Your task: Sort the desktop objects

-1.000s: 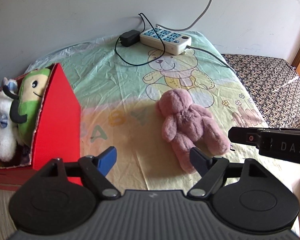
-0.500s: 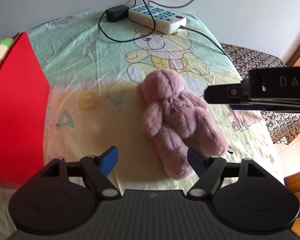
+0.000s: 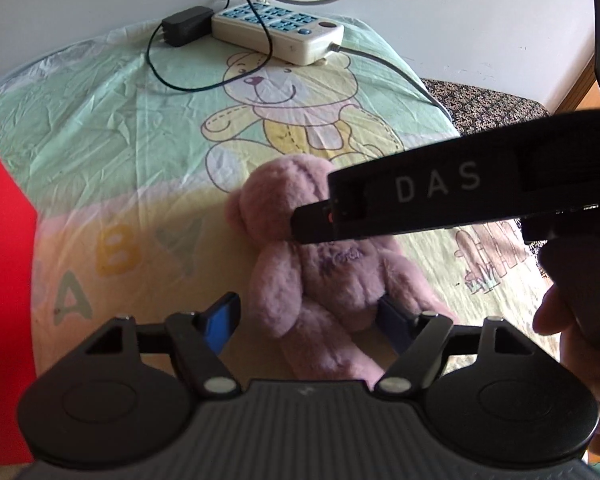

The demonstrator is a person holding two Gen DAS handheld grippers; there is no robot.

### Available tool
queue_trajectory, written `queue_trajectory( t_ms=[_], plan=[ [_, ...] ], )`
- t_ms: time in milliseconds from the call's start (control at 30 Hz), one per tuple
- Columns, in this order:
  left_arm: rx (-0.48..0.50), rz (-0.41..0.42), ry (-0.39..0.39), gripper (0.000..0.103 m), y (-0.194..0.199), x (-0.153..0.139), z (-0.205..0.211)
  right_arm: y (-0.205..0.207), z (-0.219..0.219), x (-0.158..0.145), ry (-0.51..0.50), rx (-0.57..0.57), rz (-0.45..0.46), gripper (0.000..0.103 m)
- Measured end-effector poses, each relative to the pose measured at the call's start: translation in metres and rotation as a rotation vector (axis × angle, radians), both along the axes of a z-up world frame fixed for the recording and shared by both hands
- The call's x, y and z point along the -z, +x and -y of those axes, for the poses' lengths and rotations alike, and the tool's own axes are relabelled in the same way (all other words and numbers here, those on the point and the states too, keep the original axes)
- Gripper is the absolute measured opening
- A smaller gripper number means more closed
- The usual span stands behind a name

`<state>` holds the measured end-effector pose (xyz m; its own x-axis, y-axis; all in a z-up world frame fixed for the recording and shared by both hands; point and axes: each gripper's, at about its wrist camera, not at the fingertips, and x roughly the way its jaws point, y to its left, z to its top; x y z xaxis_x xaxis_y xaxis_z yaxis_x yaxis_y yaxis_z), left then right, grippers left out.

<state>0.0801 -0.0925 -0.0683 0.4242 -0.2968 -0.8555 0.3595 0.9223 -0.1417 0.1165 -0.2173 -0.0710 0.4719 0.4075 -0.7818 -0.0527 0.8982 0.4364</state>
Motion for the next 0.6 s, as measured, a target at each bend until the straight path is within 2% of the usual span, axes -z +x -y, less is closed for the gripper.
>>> queue_trajectory(
  t_ms=[167,233,267,333,367,433,500,600],
  plan=[
    [0.03,0.022,0.021,0.069,0.007,0.004,0.008,0.005,0.002,0.0,0.012,0.014,0.034,0.063],
    [0.037,0.03,0.025,0.069,0.011,0.005,0.009,0.009,-0.002,-0.001,0.008,0.016,0.055,0.065],
    [0.041,0.035,0.031,0.069,0.013,0.005,0.01,0.012,-0.005,0.0,0.001,0.003,0.062,0.069],
    [0.057,0.057,0.066,0.068,0.011,0.006,0.015,0.017,-0.013,0.003,-0.017,-0.013,0.066,0.073],
    [0.058,0.063,0.073,0.063,0.009,0.006,0.015,0.019,-0.013,0.006,-0.01,-0.01,0.055,0.073],
    [0.059,0.075,0.085,0.062,0.007,0.006,0.017,0.021,-0.013,0.009,0.012,-0.002,0.051,0.069],
    [0.055,0.065,0.075,0.057,0.006,0.004,0.013,0.016,-0.01,0.004,0.025,0.005,0.065,0.059],
    [0.055,0.065,0.049,0.056,-0.001,-0.005,0.009,0.003,-0.006,-0.01,0.05,0.01,0.106,0.046]
  ],
)
